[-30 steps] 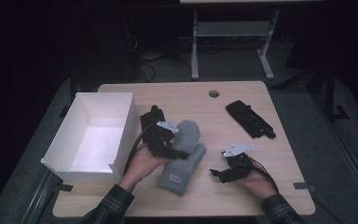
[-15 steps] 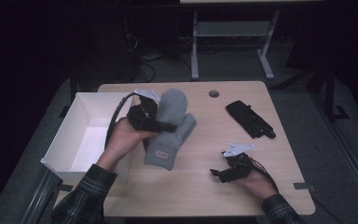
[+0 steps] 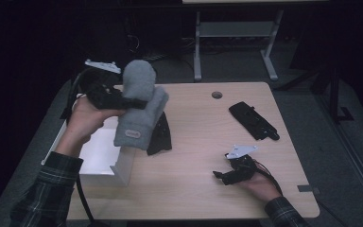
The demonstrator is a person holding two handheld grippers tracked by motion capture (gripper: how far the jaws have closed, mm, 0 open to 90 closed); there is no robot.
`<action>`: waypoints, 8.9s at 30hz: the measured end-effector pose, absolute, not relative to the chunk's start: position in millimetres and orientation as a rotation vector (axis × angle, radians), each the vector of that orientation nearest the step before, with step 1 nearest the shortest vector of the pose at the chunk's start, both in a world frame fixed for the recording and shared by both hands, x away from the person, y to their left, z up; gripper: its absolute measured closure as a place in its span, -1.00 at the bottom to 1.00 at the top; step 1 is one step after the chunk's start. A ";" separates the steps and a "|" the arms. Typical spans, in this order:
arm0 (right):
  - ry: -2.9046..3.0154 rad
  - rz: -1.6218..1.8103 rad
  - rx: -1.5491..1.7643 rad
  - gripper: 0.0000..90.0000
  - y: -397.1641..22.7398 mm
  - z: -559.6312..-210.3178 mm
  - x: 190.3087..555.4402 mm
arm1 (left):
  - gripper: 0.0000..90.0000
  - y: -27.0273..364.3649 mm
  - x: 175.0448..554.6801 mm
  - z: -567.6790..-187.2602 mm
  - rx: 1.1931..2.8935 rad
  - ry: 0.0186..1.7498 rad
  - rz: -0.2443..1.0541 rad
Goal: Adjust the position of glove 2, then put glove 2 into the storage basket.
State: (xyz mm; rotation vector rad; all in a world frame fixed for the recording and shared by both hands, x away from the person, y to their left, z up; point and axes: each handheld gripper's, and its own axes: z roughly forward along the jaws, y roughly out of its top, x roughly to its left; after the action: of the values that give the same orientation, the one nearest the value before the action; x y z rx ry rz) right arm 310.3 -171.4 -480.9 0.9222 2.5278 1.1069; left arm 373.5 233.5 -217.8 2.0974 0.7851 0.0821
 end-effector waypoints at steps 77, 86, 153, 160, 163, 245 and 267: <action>2.513 1.118 0.933 -0.51 -172.1 -480.7 310.9 | -0.68 224.7 398.8 -306.0 2.083 1.041 0.255; 2.485 1.089 0.928 0.43 -180.2 -473.2 313.6 | -0.68 164.9 380.7 -315.7 2.119 0.904 0.212; 2.742 1.065 0.833 1.00 -160.4 -456.8 336.6 | -0.71 153.2 297.4 -470.2 2.337 0.682 0.258; 2.585 1.103 0.912 1.00 -184.7 -436.6 370.7 | -0.71 154.4 296.8 -470.9 2.331 0.674 0.261; 2.521 1.083 1.008 1.00 -199.9 -436.7 398.6 | -0.71 154.8 296.6 -471.5 2.323 0.672 0.262; 2.582 0.913 1.029 1.00 -197.8 -456.3 378.1 | -0.71 154.3 298.3 -473.5 2.306 0.647 0.260; 2.405 1.027 1.207 -0.13 -242.2 -453.1 372.8 | 0.98 148.7 363.3 -448.2 2.199 1.010 0.449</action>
State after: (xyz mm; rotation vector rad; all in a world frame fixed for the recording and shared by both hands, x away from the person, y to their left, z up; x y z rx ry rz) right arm 372.8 -242.2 -453.1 1.2066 2.4055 1.0266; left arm 363.3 148.7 -448.2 2.1994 1.0104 0.4492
